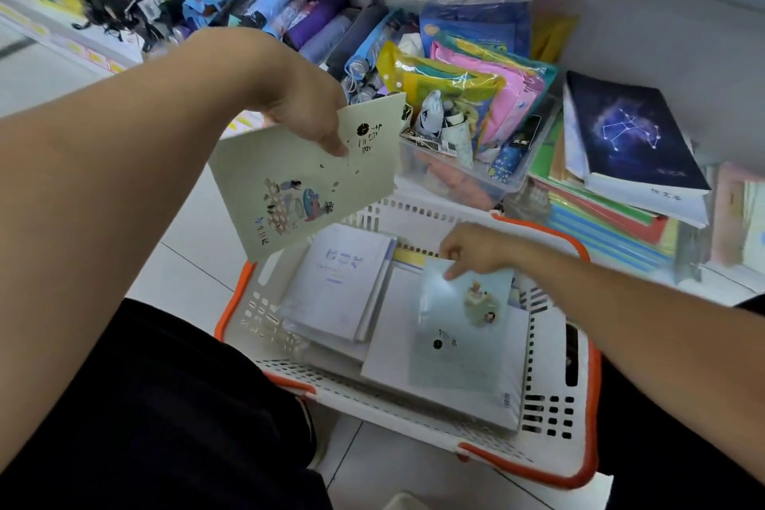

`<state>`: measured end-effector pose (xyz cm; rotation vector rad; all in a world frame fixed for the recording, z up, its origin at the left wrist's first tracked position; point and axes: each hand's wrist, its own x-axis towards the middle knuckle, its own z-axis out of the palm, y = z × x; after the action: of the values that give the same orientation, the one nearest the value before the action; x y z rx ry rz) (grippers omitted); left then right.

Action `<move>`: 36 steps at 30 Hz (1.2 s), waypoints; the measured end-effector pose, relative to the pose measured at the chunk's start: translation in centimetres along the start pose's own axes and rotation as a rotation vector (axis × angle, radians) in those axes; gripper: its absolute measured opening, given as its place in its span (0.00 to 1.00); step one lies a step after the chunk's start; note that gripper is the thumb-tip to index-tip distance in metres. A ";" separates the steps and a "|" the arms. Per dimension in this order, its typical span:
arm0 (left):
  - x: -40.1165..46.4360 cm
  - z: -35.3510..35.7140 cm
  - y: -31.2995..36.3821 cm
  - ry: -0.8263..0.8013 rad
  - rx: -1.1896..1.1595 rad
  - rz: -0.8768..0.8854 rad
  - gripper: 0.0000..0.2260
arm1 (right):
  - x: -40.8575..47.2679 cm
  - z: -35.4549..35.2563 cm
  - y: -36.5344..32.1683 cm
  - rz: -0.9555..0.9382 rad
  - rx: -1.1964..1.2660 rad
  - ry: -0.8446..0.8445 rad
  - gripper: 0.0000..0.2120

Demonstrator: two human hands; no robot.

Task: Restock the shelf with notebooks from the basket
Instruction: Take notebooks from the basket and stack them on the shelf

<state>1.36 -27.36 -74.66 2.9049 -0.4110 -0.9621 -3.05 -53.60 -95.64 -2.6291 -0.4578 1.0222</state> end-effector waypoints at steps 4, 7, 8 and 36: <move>0.0 -0.4 0.3 0.152 -0.014 0.071 0.12 | -4.2 -11.4 -3.9 -0.209 0.330 0.000 0.09; -0.5 -0.8 0.9 0.200 -0.341 0.197 0.06 | -8.1 -17.7 -6.1 -0.301 0.620 0.166 0.09; -0.7 -0.9 1.5 0.178 -0.505 0.259 0.06 | -8.9 -18.9 -6.5 -0.330 0.659 0.260 0.07; -4.3 -8.2 5.6 0.678 -1.327 0.453 0.12 | -16.2 -22.2 -14.6 -0.473 1.289 0.849 0.09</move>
<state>1.60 -31.84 -64.76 1.6153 -0.2063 -0.0181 -1.79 -49.90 -64.76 -1.4140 -0.0968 -0.0867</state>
